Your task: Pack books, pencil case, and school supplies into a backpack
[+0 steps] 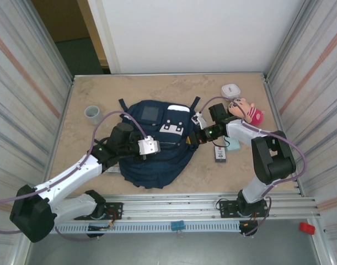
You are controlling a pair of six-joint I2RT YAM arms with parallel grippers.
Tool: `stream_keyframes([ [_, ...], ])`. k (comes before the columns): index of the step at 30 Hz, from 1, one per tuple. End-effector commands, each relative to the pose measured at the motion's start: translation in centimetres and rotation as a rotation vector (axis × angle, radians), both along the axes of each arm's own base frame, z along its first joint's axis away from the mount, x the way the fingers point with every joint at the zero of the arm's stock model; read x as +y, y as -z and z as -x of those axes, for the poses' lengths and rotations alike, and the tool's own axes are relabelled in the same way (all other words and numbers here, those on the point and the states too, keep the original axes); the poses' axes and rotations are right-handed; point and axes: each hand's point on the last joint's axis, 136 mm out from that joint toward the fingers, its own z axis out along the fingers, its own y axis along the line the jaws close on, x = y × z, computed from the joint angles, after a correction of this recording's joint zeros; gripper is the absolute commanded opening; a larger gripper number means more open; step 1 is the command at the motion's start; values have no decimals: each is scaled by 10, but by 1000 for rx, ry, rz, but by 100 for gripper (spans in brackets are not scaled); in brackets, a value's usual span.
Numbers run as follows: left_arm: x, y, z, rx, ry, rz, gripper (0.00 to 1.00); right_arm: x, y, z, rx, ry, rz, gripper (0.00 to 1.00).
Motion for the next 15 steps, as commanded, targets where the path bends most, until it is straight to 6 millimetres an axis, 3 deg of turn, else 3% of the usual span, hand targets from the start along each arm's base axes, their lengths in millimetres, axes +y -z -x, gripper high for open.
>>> stream_keyframes([
  [1, -7, -41, -15, -133, -7, 103, 0, 10, -19, 16, 32, -45, -45, 4],
  [4, -8, -42, -15, -134, -7, 104, 0, 12, -21, 18, 32, -46, -37, 4],
  [6, -7, -42, -15, -136, -10, 104, 0, 9, -17, 18, 39, -36, -9, 16],
  [10, -7, -44, -15, -142, -12, 110, 0, 4, -6, 21, 54, -25, 44, 24],
  [13, -7, -45, -16, -147, -18, 114, 0, 3, -3, 25, 60, -23, 53, 23],
  [15, -6, -45, -18, -148, -28, 115, 0, 2, -4, 26, 55, -19, 60, 15],
])
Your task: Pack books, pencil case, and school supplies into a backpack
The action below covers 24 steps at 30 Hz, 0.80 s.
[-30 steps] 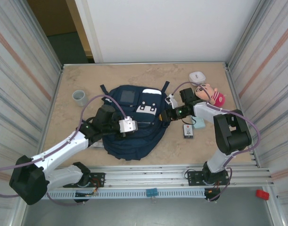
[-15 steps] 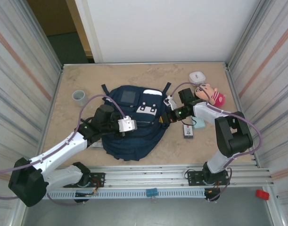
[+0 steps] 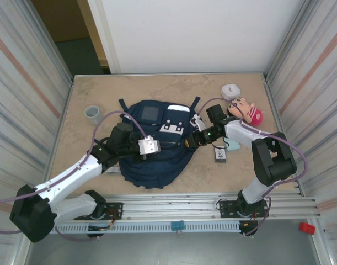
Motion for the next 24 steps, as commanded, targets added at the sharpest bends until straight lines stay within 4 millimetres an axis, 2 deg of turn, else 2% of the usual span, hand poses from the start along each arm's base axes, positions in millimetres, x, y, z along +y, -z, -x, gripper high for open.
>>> stream_keyframes([
  [1, -6, -43, -17, -140, -30, 109, 0, -2, -7, 11, 13, 1, 23, 13],
  [6, -5, -45, -18, -141, -40, 117, 0, -7, -11, 7, -19, 34, 57, 4],
  [9, -4, -47, -18, -147, -43, 122, 0, -14, -8, 3, -32, 62, 104, 3],
  [12, -4, -49, -17, -150, -42, 124, 0, -17, -4, -1, -28, 73, 120, 10],
  [19, -4, -49, -17, -153, -41, 126, 0, 4, -8, 11, 11, -8, -10, 28],
  [21, -4, -49, -17, -153, -42, 127, 0, 4, -7, 12, 12, -6, -7, 32],
  [23, -4, -50, -17, -155, -41, 132, 0, 1, -1, 10, 12, 5, 22, 30],
  [24, -4, -52, -17, -158, -42, 137, 0, -1, 1, 9, 11, 13, 37, 25],
])
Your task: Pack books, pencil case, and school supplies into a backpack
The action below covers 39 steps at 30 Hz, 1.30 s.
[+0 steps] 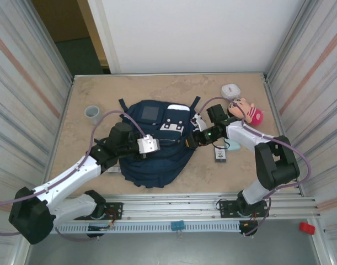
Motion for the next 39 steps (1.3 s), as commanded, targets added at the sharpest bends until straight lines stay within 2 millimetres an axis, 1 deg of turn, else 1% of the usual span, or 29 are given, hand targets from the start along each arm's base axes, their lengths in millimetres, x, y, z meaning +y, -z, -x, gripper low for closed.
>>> stream_keyframes([
  [1, -5, -43, -13, -125, -21, 117, 0, 0, 9, 7, 32, -5, 19, 18],
  [4, -4, -44, -19, -123, -57, 123, 0, -5, 6, 7, 13, 16, 47, 8],
  [7, -1, -39, -24, -112, -94, 113, 0, -11, -3, 6, -17, 41, 69, 2],
  [9, 2, -39, -28, -112, -124, 114, 0, -11, -14, 8, -38, 46, 52, 0],
  [13, 4, -40, -32, -114, -158, 124, 0, -3, -38, 21, -84, 13, -9, 0],
  [19, 5, -39, -37, -99, -193, 124, 0, 10, -51, 46, -95, -45, -34, 0],
  [23, 7, -38, -50, -72, -265, 131, 0, 20, -61, 62, -93, -59, -86, 0],
  [27, 3, -41, -59, -52, -322, 147, 0, 32, -70, 80, -102, -77, -137, 0],
  [29, 0, -41, -61, -56, -337, 153, 0, 36, -75, 85, -109, -90, -164, 0],
  [32, -3, -39, -61, -53, -355, 169, 0, 34, -76, 85, -89, -69, -146, 0],
  [34, -6, -39, -63, -30, -398, 189, 0, 34, -77, 85, -76, -52, -148, 0],
  [36, -12, -39, -62, -3, -418, 199, 0, 34, -77, 85, -70, -39, -151, 0],
  [39, -19, -41, -63, 21, -489, 224, 0, 28, -76, 73, -77, 7, -122, 0],
])
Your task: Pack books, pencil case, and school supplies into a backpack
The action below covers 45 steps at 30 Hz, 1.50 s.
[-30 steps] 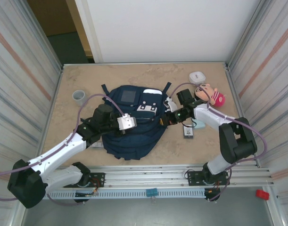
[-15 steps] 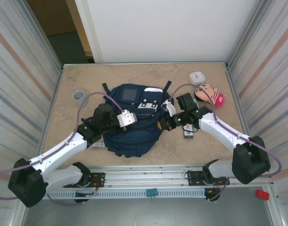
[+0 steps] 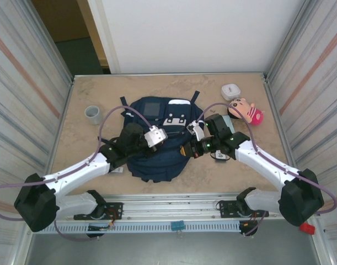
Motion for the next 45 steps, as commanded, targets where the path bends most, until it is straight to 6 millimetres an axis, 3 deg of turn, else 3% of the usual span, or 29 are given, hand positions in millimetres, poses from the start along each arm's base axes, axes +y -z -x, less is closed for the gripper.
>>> stream_keyframes([
  [1, 0, -45, -29, -66, -221, 144, 0, -7, -9, -4, 38, 44, -8, 0],
  [5, -4, -41, -21, -10, -290, 194, 0, -22, -5, -35, 72, 115, 28, 0],
  [7, -7, -38, -21, 8, -303, 208, 0, -23, -4, -39, 82, 112, 52, 0],
  [10, -7, -40, -35, 12, -381, 219, 0, -14, -10, -33, 86, 83, 51, 0],
  [16, -34, -54, -58, 8, -382, 239, 0, 5, -15, -8, 99, 65, -16, 0],
  [21, -54, -55, -61, 33, -321, 255, 0, 27, -14, 10, 143, 7, -107, 1],
  [23, -57, -54, -54, 34, -281, 260, 0, 20, -9, 6, 144, 46, -92, 9],
  [25, -57, -52, -46, 20, -218, 250, 0, 11, -10, 3, 137, 86, -98, 23],
  [28, -55, -54, -29, -6, -91, 243, 0, -6, -25, -7, 125, 170, -197, 46],
  [32, -41, -62, -11, 36, 94, 317, 0, -27, -34, -23, 108, 311, -352, 67],
  [38, -28, -59, 11, 19, 276, 280, 0, -20, -54, -31, 101, 364, -469, 72],
  [45, -22, -61, 22, -35, 359, 264, 0, 6, -51, -55, 166, 416, -515, 73],
])
